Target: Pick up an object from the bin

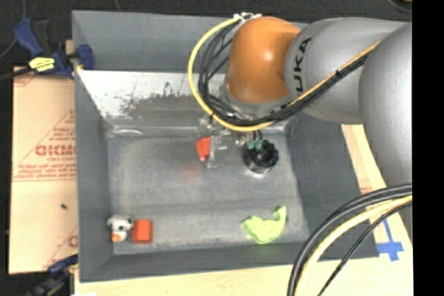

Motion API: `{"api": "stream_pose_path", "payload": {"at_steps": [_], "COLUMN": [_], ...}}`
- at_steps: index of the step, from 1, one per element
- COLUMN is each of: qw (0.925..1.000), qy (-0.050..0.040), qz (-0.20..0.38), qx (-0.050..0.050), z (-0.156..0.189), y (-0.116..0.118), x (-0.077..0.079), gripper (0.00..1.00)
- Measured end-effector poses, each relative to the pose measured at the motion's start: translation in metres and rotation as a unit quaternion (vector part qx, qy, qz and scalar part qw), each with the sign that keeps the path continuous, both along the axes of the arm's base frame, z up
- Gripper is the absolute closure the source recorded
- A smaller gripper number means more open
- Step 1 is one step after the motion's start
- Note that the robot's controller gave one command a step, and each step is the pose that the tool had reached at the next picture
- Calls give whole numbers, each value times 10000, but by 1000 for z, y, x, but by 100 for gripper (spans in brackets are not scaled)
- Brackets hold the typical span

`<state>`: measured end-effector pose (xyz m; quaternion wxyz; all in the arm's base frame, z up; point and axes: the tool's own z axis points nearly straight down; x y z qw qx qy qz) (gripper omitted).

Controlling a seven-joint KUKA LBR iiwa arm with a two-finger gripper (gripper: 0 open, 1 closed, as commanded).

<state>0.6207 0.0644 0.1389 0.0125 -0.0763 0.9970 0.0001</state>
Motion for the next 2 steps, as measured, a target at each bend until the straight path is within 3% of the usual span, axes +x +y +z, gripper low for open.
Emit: {"api": "stream_pose_path", "payload": {"at_steps": [1,2], "qw": [9998,10000], "qy": [-10,-25], "qz": [196,82], "qx": [-3,4], "z": [53,96], "y": [1,13], "x": [-31,-15], "gripper": [100,100]}}
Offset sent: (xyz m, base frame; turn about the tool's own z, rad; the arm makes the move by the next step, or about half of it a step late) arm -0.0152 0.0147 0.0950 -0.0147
